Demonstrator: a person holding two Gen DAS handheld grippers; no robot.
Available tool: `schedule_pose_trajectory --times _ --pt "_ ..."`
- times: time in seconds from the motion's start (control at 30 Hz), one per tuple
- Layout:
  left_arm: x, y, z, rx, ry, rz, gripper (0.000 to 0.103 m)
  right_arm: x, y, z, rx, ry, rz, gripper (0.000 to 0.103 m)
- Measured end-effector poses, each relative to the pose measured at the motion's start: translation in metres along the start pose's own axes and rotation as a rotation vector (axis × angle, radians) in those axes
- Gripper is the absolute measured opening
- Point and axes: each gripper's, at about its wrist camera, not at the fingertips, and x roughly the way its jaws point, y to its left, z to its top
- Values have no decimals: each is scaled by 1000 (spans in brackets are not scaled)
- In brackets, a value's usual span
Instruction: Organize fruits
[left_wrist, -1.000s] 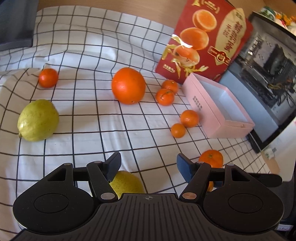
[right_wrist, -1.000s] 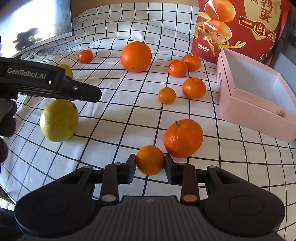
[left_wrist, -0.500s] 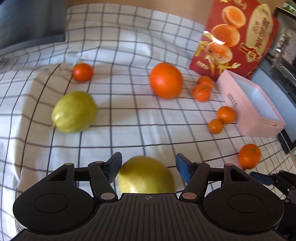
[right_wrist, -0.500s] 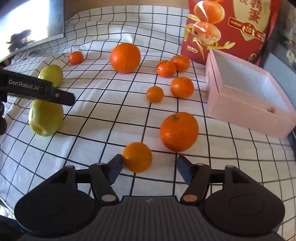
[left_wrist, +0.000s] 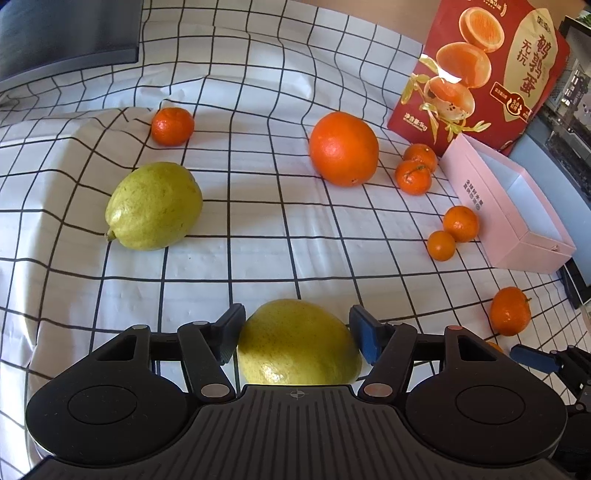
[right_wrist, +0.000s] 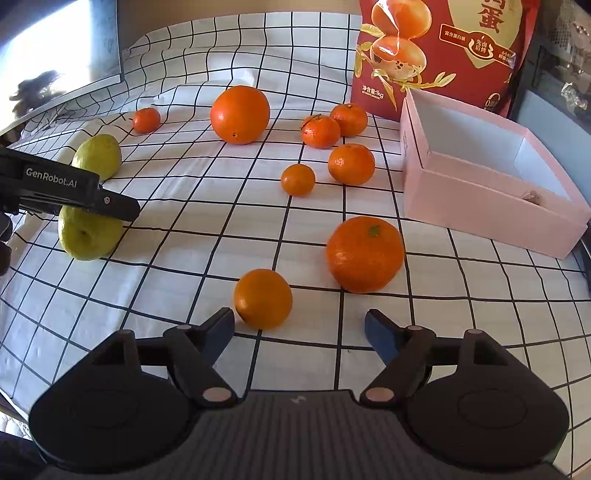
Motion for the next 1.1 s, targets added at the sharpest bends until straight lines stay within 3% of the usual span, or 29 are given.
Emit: schedule_pose_trajectory --times 0.33,0.37,0.43,0.53,0.83,1.1 --pt "-14 -4 -6 35 -11 -13 67 1 0 0 10 1 -2 79" --pt "-17 -4 -7 39 -15 -20 67 0 1 1 13 3 5 77" --pt "-22 -5 -9 41 -20 -29 66 -1 2 2 12 -2 26 64" --pt "-29 -3 -11 28 -20 -32 66 0 11 5 -21 -6 64 59" --pt "-34 2 -17 10 -3 -23 72 6 30 8 -95 -9 81 60" --pt "-16 4 -14 -41 20 -26 67 7 32 9 -99 -12 75 60"
